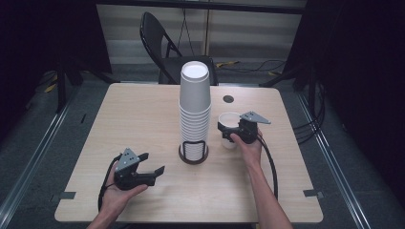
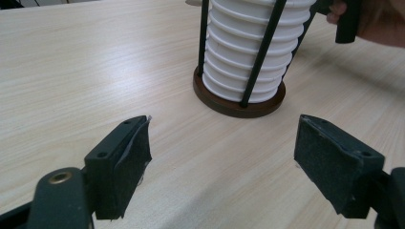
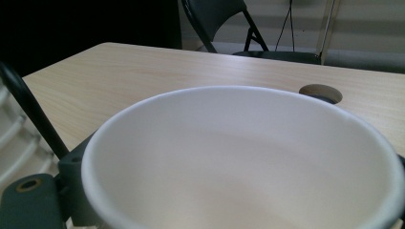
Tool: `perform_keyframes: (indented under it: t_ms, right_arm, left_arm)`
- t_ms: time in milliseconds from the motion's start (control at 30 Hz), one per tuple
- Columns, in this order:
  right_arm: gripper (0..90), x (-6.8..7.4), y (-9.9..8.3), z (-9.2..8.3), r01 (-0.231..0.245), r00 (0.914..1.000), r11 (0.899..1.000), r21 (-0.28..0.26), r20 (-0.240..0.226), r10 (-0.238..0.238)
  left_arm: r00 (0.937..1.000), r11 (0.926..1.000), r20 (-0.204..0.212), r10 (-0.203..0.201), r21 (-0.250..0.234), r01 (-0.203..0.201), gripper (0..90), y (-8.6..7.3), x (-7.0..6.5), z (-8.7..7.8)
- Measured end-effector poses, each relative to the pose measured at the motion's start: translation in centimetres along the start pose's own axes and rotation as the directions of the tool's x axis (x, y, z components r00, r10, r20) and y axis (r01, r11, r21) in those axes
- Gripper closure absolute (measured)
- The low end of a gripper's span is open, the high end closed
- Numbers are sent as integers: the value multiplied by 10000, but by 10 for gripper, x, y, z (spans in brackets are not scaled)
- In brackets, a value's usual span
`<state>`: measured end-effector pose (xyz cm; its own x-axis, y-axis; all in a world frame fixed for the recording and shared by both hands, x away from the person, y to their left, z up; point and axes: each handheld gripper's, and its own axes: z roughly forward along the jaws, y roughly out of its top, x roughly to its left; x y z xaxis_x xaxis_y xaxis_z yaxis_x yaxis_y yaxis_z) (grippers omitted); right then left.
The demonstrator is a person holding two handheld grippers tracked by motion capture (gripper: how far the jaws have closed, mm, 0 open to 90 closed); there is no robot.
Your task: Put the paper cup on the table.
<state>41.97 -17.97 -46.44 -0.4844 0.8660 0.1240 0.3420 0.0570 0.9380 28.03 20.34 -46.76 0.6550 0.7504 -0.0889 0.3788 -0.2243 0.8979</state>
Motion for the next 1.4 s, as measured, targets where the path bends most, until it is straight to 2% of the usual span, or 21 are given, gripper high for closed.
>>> perform_keyframes:
  t_ms: [33, 167, 267, 400, 500, 667, 900, 1067, 1233, 1400]
  right_arm:
    - [95, 0, -1, -1, -62, 10000, 10000, -54, 19, 62]
    - [94, 1, -1, -2, 167, 9999, 9998, 52, -17, -167]
    - [105, 1, -3, -6, 313, 9995, 9988, 365, 24, -315]
    - [104, 3, -8, -11, 368, 9992, 9990, 245, 161, -372]
    - [104, 4, -9, -11, 526, 9984, 9970, 560, 187, -537]
    - [109, 2, -12, -10, 167, 9998, 9935, 1129, 112, -181]
    - [127, 1, -18, -11, 262, 9994, 9865, 1615, 173, -294]
    - [129, 0, -24, -15, 115, 9994, 9838, 1789, 309, -173]
    - [129, -2, -29, -22, 68, 9996, 9826, 1857, 253, -117]
    - [130, -3, -29, -34, 42, 9997, 9849, 1730, 226, -82]
  left_arm:
    - [10000, 10000, -7, -10, 23, 10, 200, 0, 0, 1]
    - [10000, 9999, -5, -44, 100, 44, 201, -1, 1, 1]
    - [10000, 10000, -29, 6, 42, -6, 201, 0, 1, -1]
    - [10000, 10000, -21, -68, 18, 68, 207, -1, 1, 0]
    - [10000, 10000, -38, 11, 19, -11, 207, 0, 1, -1]
    - [10000, 10000, -38, -5, 40, 5, 207, -1, 1, -1]
    - [10000, 10000, -42, 70, 31, -70, 207, -1, 1, -2]
    - [10000, 10000, -4, -9, -14, 9, 207, -1, 0, -2]
    - [10000, 10000, -29, -19, -65, 19, 206, 0, 1, -2]
    - [9993, 9993, 61, -356, -124, 356, 208, -1, 3, -2]
